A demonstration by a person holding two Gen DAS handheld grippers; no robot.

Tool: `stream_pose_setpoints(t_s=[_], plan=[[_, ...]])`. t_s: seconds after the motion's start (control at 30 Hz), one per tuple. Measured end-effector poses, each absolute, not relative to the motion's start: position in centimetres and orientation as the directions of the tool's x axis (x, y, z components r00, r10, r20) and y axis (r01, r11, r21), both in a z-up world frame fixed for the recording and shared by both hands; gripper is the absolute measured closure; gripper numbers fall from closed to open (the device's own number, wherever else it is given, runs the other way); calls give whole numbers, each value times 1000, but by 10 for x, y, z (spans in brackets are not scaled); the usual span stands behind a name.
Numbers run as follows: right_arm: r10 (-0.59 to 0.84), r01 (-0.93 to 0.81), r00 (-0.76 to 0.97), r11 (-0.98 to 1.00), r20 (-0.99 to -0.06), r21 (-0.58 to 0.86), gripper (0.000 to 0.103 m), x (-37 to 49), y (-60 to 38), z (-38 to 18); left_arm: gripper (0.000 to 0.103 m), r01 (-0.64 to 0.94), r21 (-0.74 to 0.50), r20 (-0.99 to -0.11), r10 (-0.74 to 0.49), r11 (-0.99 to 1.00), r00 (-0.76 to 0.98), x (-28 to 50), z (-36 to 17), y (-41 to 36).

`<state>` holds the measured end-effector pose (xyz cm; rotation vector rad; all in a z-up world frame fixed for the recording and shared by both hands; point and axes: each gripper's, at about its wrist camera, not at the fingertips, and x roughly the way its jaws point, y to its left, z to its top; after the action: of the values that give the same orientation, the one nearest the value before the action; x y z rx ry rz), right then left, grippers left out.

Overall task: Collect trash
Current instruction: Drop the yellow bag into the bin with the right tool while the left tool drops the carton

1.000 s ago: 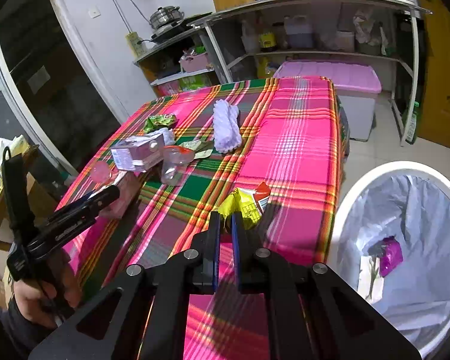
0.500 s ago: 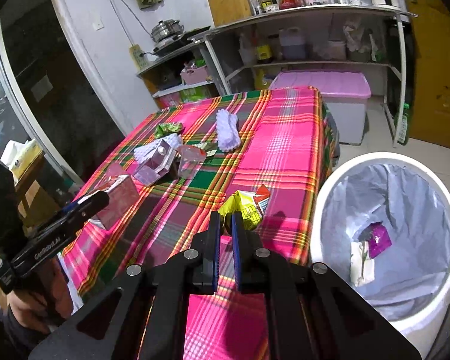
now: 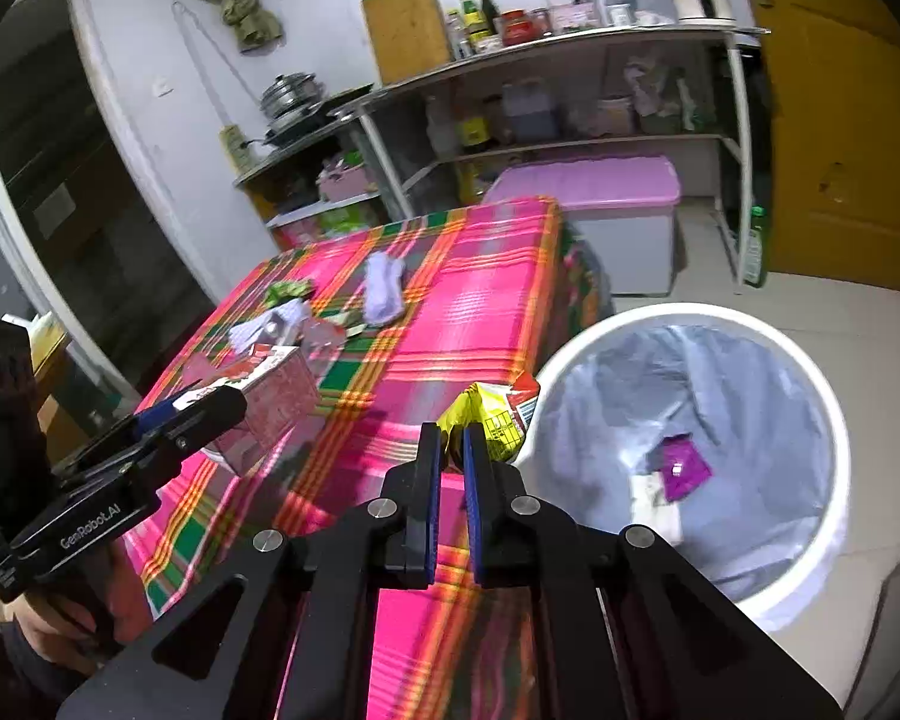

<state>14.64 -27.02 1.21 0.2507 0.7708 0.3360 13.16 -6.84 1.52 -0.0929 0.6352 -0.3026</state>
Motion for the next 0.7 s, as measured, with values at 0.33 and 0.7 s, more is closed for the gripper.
stream_pose_setpoints(t_s=[0.33, 0.7], plan=[[303, -89, 702, 935, -645, 342, 95, 138, -325, 7, 48, 375, -186, -581, -409, 908, 704, 148, 11, -128], [270, -12, 675, 935, -686, 355, 95, 144, -358, -18, 48, 468, -218, -616, -493, 856, 615, 175, -7, -185]])
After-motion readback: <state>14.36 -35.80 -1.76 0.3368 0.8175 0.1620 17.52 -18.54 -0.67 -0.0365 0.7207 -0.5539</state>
